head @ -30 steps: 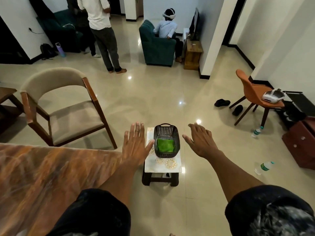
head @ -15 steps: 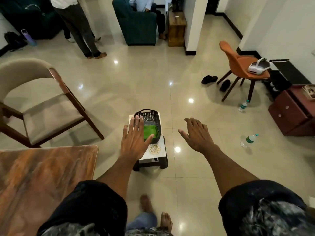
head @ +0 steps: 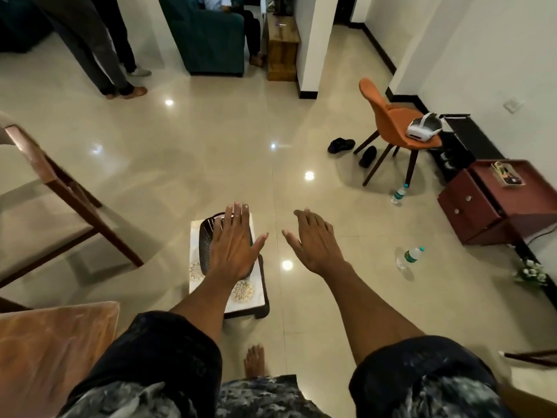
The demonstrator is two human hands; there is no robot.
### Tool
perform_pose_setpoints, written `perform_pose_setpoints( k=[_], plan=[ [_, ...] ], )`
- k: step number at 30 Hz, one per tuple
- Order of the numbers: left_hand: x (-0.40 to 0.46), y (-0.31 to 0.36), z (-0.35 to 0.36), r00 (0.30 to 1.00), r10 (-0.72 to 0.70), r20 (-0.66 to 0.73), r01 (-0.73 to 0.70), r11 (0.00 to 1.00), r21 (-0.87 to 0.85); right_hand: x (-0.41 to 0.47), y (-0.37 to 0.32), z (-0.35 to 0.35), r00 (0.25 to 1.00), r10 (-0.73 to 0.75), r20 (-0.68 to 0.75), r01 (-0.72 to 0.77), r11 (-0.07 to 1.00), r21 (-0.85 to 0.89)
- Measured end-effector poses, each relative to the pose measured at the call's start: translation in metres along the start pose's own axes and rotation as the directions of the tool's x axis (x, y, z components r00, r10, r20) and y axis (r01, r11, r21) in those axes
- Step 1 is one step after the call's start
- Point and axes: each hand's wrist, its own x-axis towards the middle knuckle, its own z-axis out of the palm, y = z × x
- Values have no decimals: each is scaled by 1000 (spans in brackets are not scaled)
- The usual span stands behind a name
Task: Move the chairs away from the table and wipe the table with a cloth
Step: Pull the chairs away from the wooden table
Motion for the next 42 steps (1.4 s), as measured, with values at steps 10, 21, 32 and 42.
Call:
perform_pose_setpoints(
  k=[10,21,32,42],
  plan=[
    [73,18,17,997,21,77,-23,999,23,55,55,-5,997,58,51,-58,998,-4],
    [187,41,34,991,-115,-73,118,992,42,188,132,-28,996,-49,69,48,999,10],
    [251,65,48,957,-282,-64,287,952,102,288,182,-43,967,-211,140,214,977,-5],
    [316,34,46,924,-380,-53,383,915,129,391,173,-45,922,-338,187,346,938,-9]
  ],
)
